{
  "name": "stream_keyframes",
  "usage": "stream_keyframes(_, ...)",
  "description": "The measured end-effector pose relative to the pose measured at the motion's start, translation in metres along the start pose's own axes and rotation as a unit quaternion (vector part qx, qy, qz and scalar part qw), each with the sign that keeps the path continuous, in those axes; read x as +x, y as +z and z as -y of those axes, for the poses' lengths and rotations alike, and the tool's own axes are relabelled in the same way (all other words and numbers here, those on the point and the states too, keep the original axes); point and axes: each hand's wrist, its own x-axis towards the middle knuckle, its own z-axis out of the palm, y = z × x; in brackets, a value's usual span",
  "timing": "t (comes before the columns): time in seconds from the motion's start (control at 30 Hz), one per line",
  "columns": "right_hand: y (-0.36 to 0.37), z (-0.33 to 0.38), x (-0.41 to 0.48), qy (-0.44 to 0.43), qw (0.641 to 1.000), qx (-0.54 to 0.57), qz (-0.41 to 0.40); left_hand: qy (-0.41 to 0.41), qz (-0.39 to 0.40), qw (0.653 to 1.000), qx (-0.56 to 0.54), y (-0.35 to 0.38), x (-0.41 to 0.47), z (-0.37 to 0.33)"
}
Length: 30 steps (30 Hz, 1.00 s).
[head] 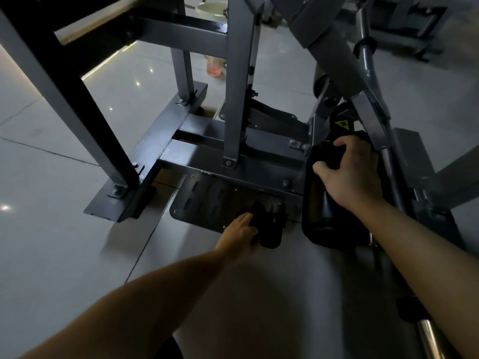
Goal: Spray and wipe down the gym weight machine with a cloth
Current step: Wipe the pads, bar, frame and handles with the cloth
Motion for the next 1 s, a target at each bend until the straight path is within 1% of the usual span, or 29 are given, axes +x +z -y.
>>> stream_keyframes(0.07,-0.001,0.001,0.000,0.000,1.000,0.002,0.002,0.084,0.002,0.995,0.051,-0.009,-0.019,0.026)
stream_keyframes(0.1,-0.001,0.001,0.000,0.001,1.000,0.000,0.003,0.086,0.004,0.994,0.064,-0.018,-0.029,0.042)
stream_keyframes(0.23,-0.001,0.000,-0.001,0.001,1.000,-0.010,0.009,-0.029,-0.007,0.995,0.097,-0.049,-0.058,0.103)
stream_keyframes(0.3,-0.001,0.001,-0.002,0.000,1.000,-0.014,0.012,-0.105,-0.015,0.987,0.121,-0.059,-0.071,0.113)
stream_keyframes(0.37,-0.003,0.002,-0.002,0.002,1.000,-0.017,0.012,-0.159,-0.020,0.977,0.138,-0.060,-0.077,0.115)
stream_keyframes(0.4,-0.004,0.002,-0.002,0.003,1.000,-0.020,0.014,-0.179,-0.016,0.976,0.119,-0.063,-0.076,0.112)
stream_keyframes(0.47,-0.003,0.004,-0.002,0.004,0.999,-0.032,0.024,-0.243,-0.016,0.969,0.036,-0.084,-0.065,0.097)
stream_keyframes(0.5,-0.004,0.006,-0.002,0.006,0.999,-0.039,0.030,-0.296,-0.013,0.955,-0.014,-0.102,-0.055,0.087)
stream_keyframes(0.57,-0.004,0.008,-0.004,0.005,0.998,-0.056,0.041,-0.403,-0.017,0.906,-0.128,-0.140,-0.035,0.070)
stream_keyframes(0.6,-0.004,0.007,-0.004,0.006,0.997,-0.065,0.046,-0.424,-0.023,0.888,-0.177,-0.153,-0.025,0.065)
stream_keyframes(0.63,-0.004,0.008,-0.004,0.004,0.996,-0.070,0.050,-0.426,-0.029,0.880,-0.210,-0.169,-0.017,0.060)
stream_keyframes(0.7,-0.005,0.010,-0.004,-0.006,0.995,-0.075,0.058,-0.403,-0.027,0.880,-0.250,-0.198,-0.009,0.048)
stream_keyframes(0.77,-0.005,0.011,-0.004,-0.014,0.996,-0.071,0.061,-0.382,-0.008,0.886,-0.264,-0.230,-0.005,0.032)
stream_keyframes(0.83,-0.012,0.010,0.000,-0.021,0.992,-0.078,0.092,-0.365,0.009,0.880,-0.305,-0.263,-0.002,0.005)
stream_keyframes(0.9,-0.031,0.009,0.013,-0.025,0.976,-0.102,0.193,-0.350,0.013,0.864,-0.362,-0.297,-0.001,-0.027)
stream_keyframes(0.93,-0.046,0.013,0.021,-0.017,0.959,-0.115,0.259,-0.340,0.013,0.861,-0.378,-0.314,0.001,-0.040)
stream_keyframes(0.97,-0.057,0.016,0.026,-0.009,0.943,-0.118,0.312,-0.328,0.012,0.859,-0.393,-0.329,0.004,-0.054)
stream_keyframes(1.0,-0.079,0.026,0.032,-0.009,0.928,-0.109,0.355,-0.331,0.002,0.849,-0.411,-0.350,0.004,-0.071)
